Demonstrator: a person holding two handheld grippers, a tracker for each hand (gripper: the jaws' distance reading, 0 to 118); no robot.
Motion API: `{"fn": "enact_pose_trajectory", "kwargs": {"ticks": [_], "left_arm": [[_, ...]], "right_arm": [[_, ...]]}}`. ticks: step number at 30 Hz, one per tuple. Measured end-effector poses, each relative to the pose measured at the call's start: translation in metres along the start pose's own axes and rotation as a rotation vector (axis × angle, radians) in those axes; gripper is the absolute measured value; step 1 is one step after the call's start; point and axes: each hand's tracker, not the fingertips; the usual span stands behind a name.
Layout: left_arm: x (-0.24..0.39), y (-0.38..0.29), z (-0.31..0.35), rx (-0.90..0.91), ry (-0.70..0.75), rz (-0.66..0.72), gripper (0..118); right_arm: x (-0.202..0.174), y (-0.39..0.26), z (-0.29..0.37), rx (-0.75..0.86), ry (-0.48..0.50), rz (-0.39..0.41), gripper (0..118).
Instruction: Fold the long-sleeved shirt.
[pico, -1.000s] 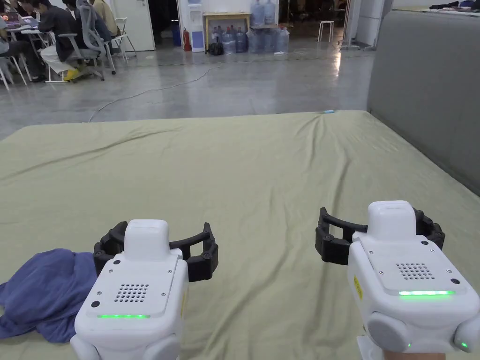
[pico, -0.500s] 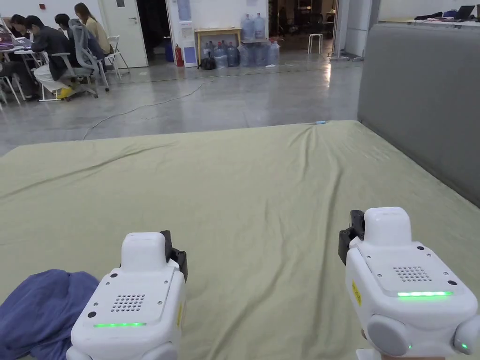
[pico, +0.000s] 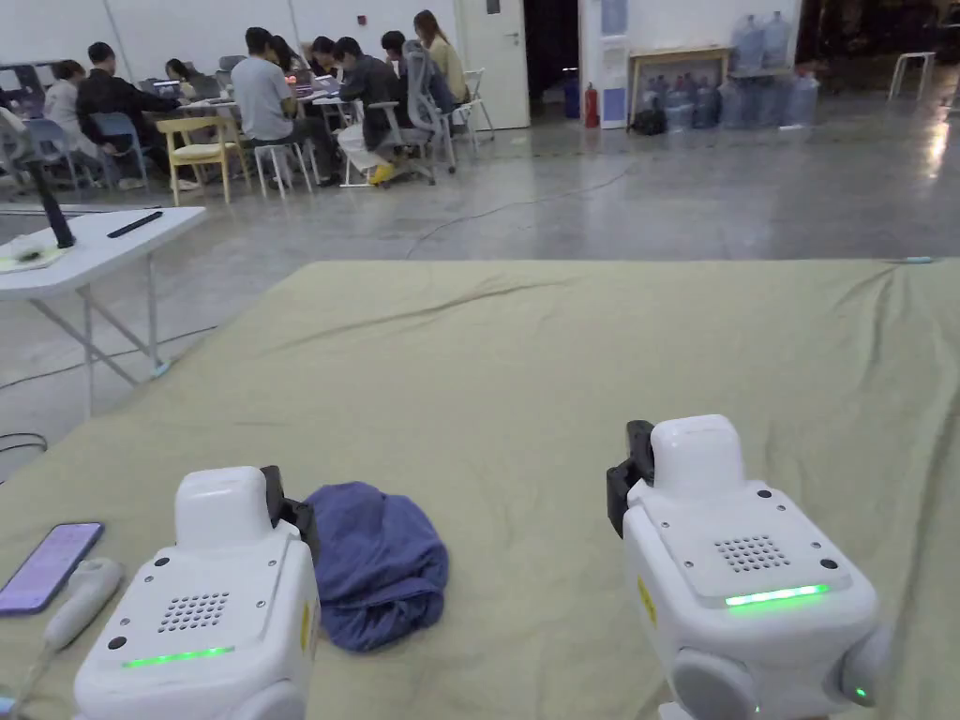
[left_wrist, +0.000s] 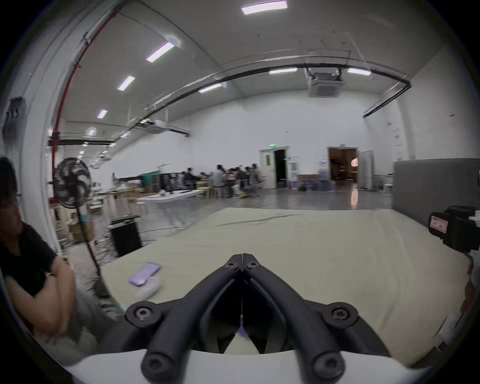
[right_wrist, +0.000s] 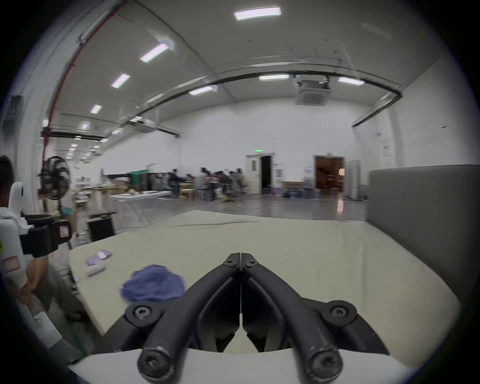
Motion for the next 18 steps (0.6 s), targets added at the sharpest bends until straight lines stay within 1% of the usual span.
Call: {"fn": "enact_pose_trajectory", "kwargs": {"ticks": [3, 6, 9, 10, 11, 12, 13, 14, 15, 16, 18], "left_arm": [[-0.020, -0.001, 0.002, -0.022, 0.021, 0.015, 0], [-0.027, -0.004, -0.004, -0.087, 0.008, 0.038, 0], [-0.031, -0.008, -0.036, -0.262, -0.104, 0.084, 0], [-0.034, -0.012, -0.054, -0.327, -0.138, 0.137, 0], [-0.037, -0.016, -0.074, -0.425, -0.146, 0.176, 6], [-0.040, -0.024, -0.095, -0.494, -0.159, 0.223, 29], [-0.042, -0.030, -0.114, -0.532, -0.163, 0.232, 66], [-0.044, -0.039, -0.136, -0.577, -0.158, 0.258, 111], [-0.044, -0.049, -0.155, -0.632, -0.143, 0.240, 117], [-0.045, -0.056, -0.165, -0.582, -0.180, 0.259, 116], [-0.045, -0.067, -0.202, -0.672, -0.123, 0.115, 116]], "right_arm": [[-0.031, -0.001, -0.008, -0.008, 0.072, 0.015, 0], [-0.044, -0.003, -0.013, -0.017, 0.108, 0.011, 0], [-0.048, -0.006, -0.021, -0.025, 0.121, 0.019, 0], [-0.049, -0.007, -0.024, -0.034, 0.121, 0.014, 0], [-0.051, -0.008, -0.029, -0.048, 0.119, 0.003, 0], [-0.050, -0.010, -0.031, -0.059, 0.122, -0.016, 0], [-0.049, -0.011, -0.033, -0.065, 0.125, -0.026, 0], [-0.048, -0.013, -0.034, -0.065, 0.124, -0.025, 0], [-0.048, -0.015, -0.035, -0.068, 0.122, -0.020, 0], [-0.047, -0.016, -0.037, -0.073, 0.119, -0.013, 0], [-0.040, -0.022, -0.043, -0.088, 0.116, -0.013, 0]]}}
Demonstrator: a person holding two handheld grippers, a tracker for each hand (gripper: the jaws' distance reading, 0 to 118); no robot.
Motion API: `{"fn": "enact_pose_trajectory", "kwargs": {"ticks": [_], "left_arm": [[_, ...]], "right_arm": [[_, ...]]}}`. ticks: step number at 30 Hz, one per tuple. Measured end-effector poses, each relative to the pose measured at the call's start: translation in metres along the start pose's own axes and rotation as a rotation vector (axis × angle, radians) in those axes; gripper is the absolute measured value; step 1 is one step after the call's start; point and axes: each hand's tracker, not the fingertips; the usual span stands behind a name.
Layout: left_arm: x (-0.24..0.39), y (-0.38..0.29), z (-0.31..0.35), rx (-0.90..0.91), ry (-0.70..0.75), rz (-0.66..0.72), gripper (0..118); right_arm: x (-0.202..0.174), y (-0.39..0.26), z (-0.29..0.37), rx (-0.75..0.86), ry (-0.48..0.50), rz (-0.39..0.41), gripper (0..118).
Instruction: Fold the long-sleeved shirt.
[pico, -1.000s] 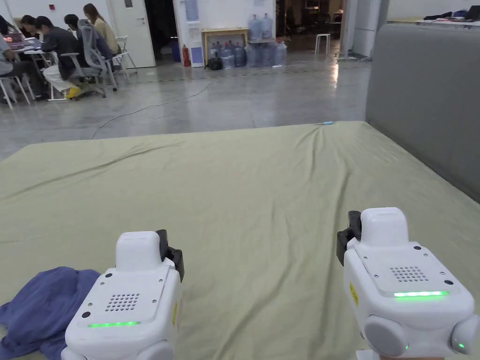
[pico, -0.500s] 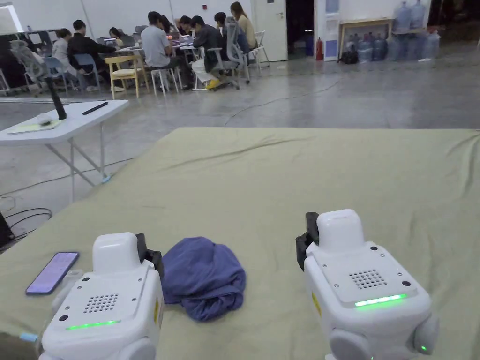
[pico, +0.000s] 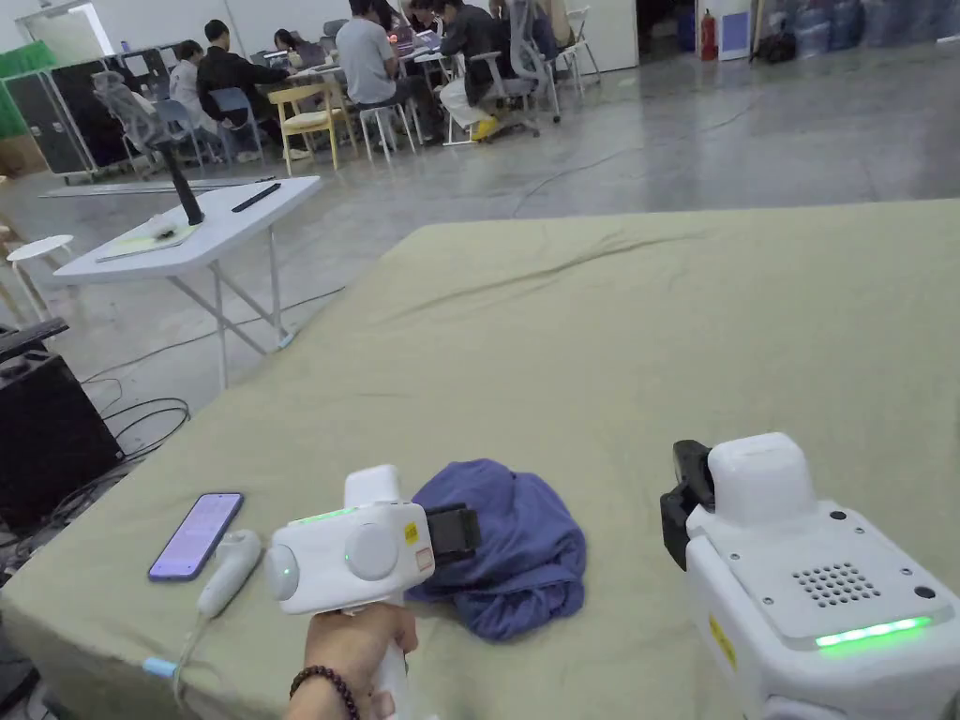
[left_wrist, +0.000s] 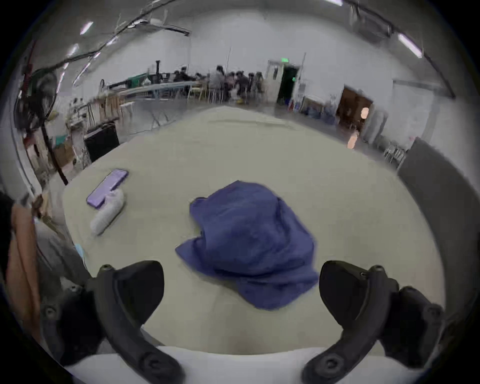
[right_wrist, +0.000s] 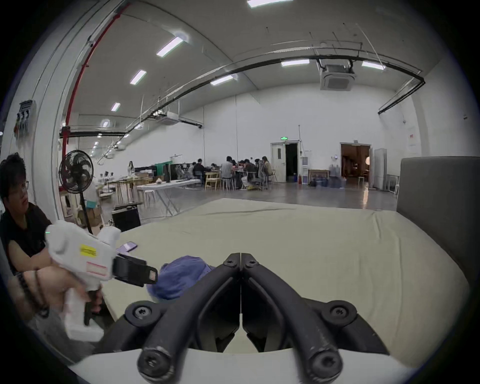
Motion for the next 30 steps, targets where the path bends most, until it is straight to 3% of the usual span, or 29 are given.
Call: {"fn": "enact_pose_trajectory", "kwargs": {"ticks": [2, 6, 8, 10, 12, 13, 14, 16, 22, 25, 30], "left_arm": [[-0.006, 0.010, -0.033, -0.048, 0.044, -0.085, 116], [-0.009, 0.020, -0.089, -0.127, 0.120, -0.117, 114], [-0.005, 0.020, -0.108, -0.129, 0.085, -0.145, 111], [-0.003, 0.018, -0.119, -0.125, 0.065, -0.201, 81], [0.005, 0.012, -0.125, -0.157, 0.013, -0.221, 33], [0.007, 0.014, -0.124, -0.181, -0.015, -0.214, 17], [0.012, 0.017, -0.118, -0.158, 0.046, -0.218, 12], [0.021, 0.018, -0.110, -0.120, 0.056, -0.257, 8], [0.080, 0.040, -0.041, 0.064, -0.129, -0.264, 7], [0.150, 0.046, -0.014, 0.110, -0.294, -0.304, 7], [0.302, 0.025, -0.003, 0.074, -0.582, -0.330, 6]], "right_arm": [[0.005, -0.006, -0.006, -0.018, -0.005, -0.006, 0], [0.018, -0.021, -0.021, -0.076, -0.026, 0.036, 0], [0.027, -0.029, -0.028, -0.095, -0.048, 0.038, 0], [0.036, -0.035, -0.034, -0.122, -0.068, 0.011, 0], [0.044, -0.040, -0.038, -0.136, -0.083, -0.012, 0], [0.046, -0.041, -0.039, -0.139, -0.087, -0.012, 0], [0.050, -0.043, -0.041, -0.147, -0.095, -0.011, 0], [0.056, -0.045, -0.042, -0.159, -0.108, -0.012, 0], [0.082, -0.039, -0.022, -0.141, -0.152, -0.059, 0], [0.106, -0.033, 0.001, -0.111, -0.198, -0.080, 0], [0.165, -0.024, 0.065, -0.068, -0.354, -0.096, 0]]}}
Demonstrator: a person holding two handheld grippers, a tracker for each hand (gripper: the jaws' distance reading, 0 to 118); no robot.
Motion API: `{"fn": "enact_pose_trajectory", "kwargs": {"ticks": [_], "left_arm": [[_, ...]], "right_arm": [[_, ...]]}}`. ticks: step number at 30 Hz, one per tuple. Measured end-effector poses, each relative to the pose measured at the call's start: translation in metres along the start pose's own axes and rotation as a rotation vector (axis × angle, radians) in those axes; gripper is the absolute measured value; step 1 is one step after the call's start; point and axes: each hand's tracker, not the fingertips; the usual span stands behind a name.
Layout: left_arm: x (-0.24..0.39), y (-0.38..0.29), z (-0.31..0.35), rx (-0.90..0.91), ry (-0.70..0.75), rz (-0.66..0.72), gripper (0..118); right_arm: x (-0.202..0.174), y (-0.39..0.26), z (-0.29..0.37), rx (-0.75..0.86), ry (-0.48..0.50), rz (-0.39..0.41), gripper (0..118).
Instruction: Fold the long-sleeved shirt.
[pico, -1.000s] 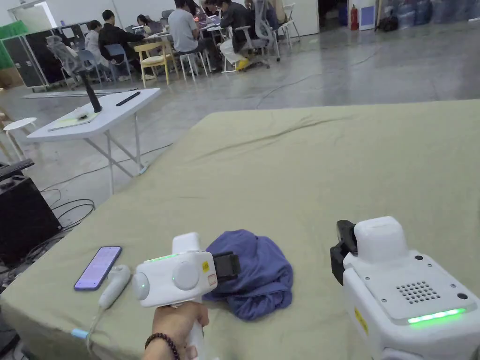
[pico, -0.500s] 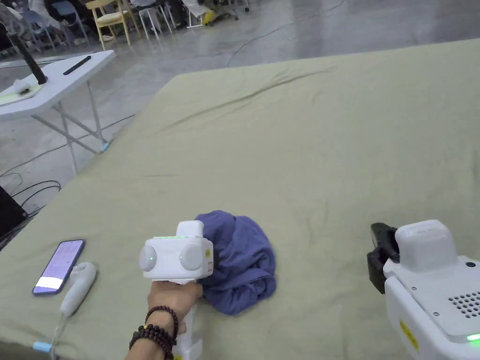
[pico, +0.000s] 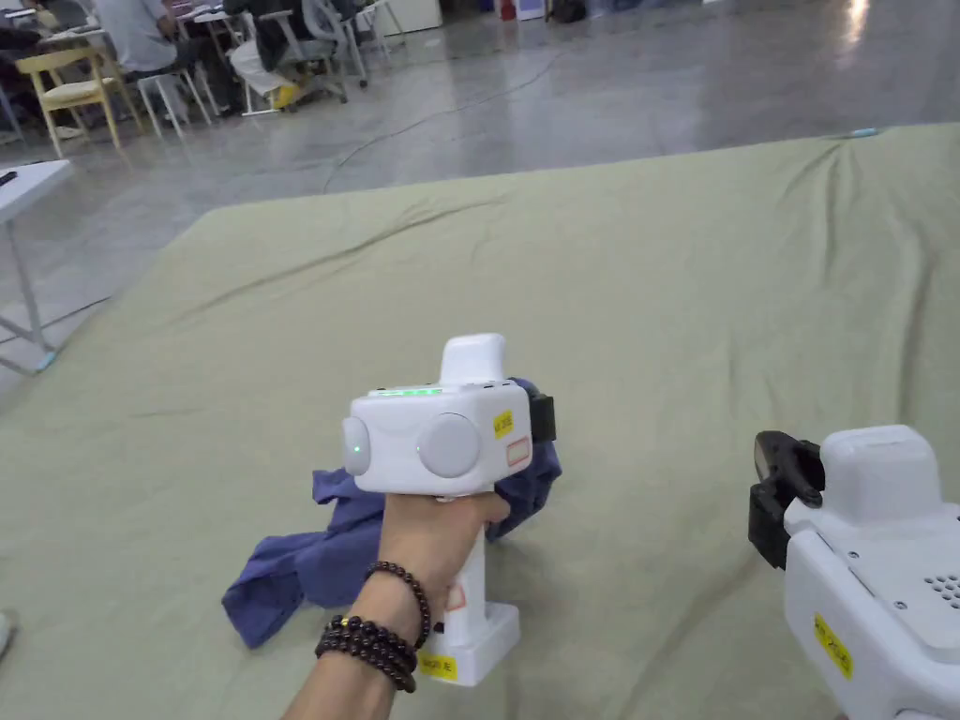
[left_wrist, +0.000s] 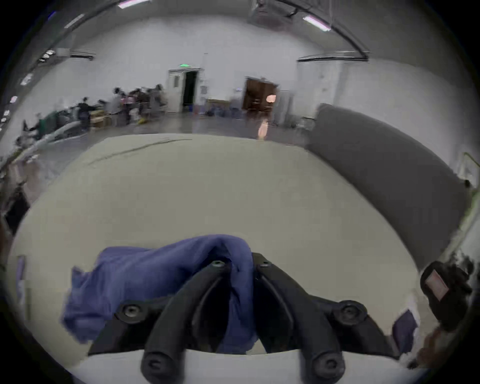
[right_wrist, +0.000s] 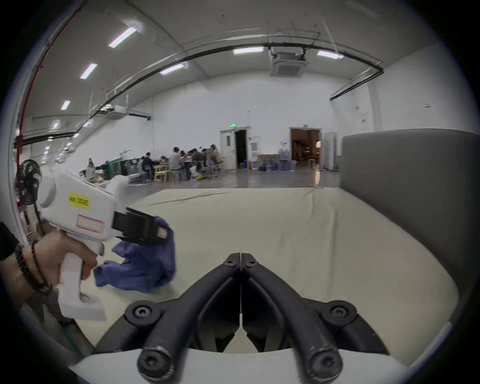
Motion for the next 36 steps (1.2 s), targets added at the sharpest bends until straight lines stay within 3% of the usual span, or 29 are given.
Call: {"fn": "enact_pose_trajectory", "kwargs": {"ticks": [3, 6, 10, 14, 15, 16, 17, 18, 21, 25, 28, 29, 30, 32, 33, 35, 36], "left_arm": [[0.090, 0.000, -0.061, -0.040, -0.137, -0.093, 6], [0.170, -0.014, -0.119, -0.141, -0.248, -0.101, 6], [0.238, -0.049, -0.167, -0.247, -0.251, -0.179, 6], [0.242, -0.067, -0.179, -0.261, -0.170, -0.218, 7], [0.235, -0.065, -0.174, -0.246, -0.167, -0.201, 21], [0.227, -0.062, -0.167, -0.223, -0.180, -0.172, 51], [0.215, -0.057, -0.154, -0.182, -0.214, -0.143, 89], [0.203, -0.053, -0.139, -0.133, -0.217, -0.124, 117], [0.164, -0.051, -0.078, 0.045, -0.137, -0.076, 117], [0.117, -0.076, 0.014, 0.124, -0.009, -0.016, 117], [0.089, -0.109, 0.076, 0.237, 0.093, 0.021, 114], [0.084, -0.119, 0.092, 0.246, 0.119, 0.026, 108], [0.076, -0.127, 0.106, 0.248, 0.147, 0.026, 87], [0.060, -0.134, 0.120, 0.234, 0.215, -0.011, 11], [0.055, -0.135, 0.122, 0.215, 0.259, -0.038, 0], [0.045, -0.137, 0.128, 0.212, 0.293, -0.024, 0], [0.037, -0.136, 0.131, 0.208, 0.233, 0.023, 0]], "right_arm": [[0.051, 0.003, 0.029, 0.019, -0.107, -0.003, 0], [0.098, 0.002, 0.057, 0.017, -0.212, -0.018, 0], [0.143, -0.004, 0.085, 0.004, -0.327, -0.041, 0], [0.162, -0.008, 0.096, -0.003, -0.370, -0.061, 0], [0.159, -0.009, 0.095, -0.006, -0.375, -0.060, 0], [0.158, -0.009, 0.094, -0.007, -0.374, -0.058, 0], [0.155, -0.010, 0.092, -0.008, -0.366, -0.055, 0], [0.150, -0.010, 0.088, -0.009, -0.350, -0.053, 0], [0.130, -0.008, 0.076, -0.015, -0.296, -0.049, 0], [0.096, -0.004, 0.060, -0.014, -0.240, -0.009, 0], [0.071, -0.003, 0.051, 0.007, -0.214, -0.009, 0], [0.063, -0.002, 0.049, 0.010, -0.206, -0.006, 0], [0.056, -0.001, 0.048, 0.009, -0.203, -0.004, 0], [0.047, 0.000, 0.050, 0.006, -0.195, 0.001, 0], [0.043, 0.000, 0.052, 0.008, -0.190, 0.004, 0], [0.040, 0.001, 0.056, 0.007, -0.177, 0.003, 0], [0.038, 0.002, 0.057, 0.003, -0.171, 0.004, 0]]}}
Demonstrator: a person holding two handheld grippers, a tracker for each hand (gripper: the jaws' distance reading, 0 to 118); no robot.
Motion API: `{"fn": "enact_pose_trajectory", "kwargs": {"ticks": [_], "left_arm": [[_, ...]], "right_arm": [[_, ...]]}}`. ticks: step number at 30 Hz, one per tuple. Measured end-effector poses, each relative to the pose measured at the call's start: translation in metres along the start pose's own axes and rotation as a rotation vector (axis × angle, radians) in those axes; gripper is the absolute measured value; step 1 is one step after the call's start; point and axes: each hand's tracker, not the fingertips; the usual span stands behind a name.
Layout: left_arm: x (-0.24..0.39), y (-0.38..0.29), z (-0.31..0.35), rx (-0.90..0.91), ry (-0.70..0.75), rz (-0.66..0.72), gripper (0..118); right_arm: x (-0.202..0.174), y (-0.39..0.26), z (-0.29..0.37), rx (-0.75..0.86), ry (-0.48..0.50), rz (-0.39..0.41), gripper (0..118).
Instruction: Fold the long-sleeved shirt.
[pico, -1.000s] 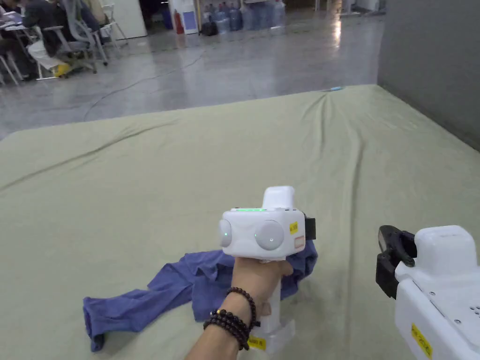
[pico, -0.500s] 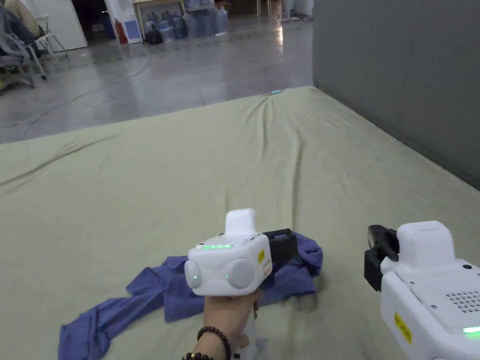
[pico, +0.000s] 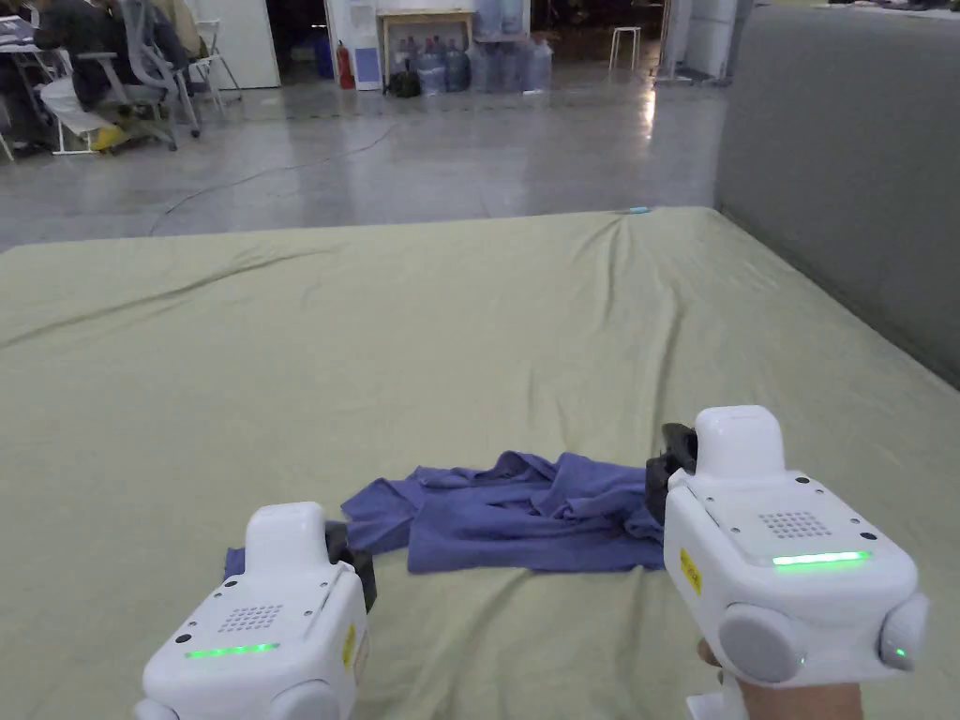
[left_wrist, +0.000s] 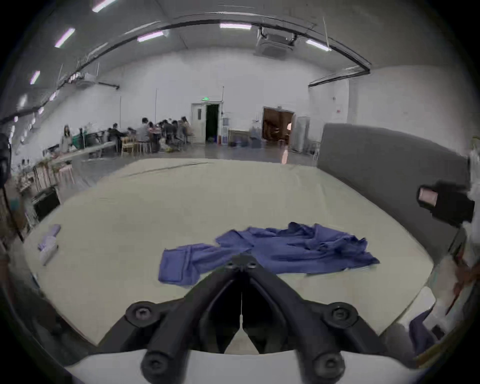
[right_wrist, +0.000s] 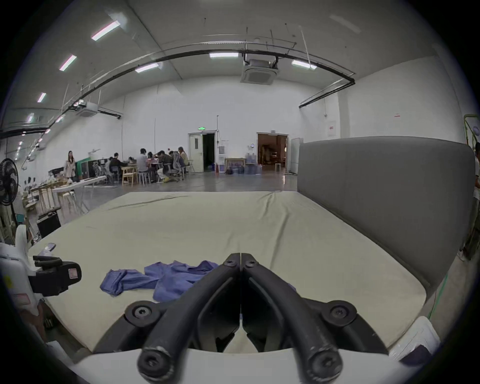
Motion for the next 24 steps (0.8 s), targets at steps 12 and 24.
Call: {"fn": "enact_pose_trajectory", "kwargs": {"ticks": [12, 24], "left_arm": [[0.021, -0.001, -0.127, -0.215, -0.149, 0.073, 98], [0.046, -0.031, -0.259, -0.556, -0.044, -0.077, 69]], "right_arm": [[0.012, -0.008, -0.011, -0.042, -0.015, 0.062, 0], [0.046, -0.029, -0.043, -0.136, -0.065, 0.060, 0]]}}
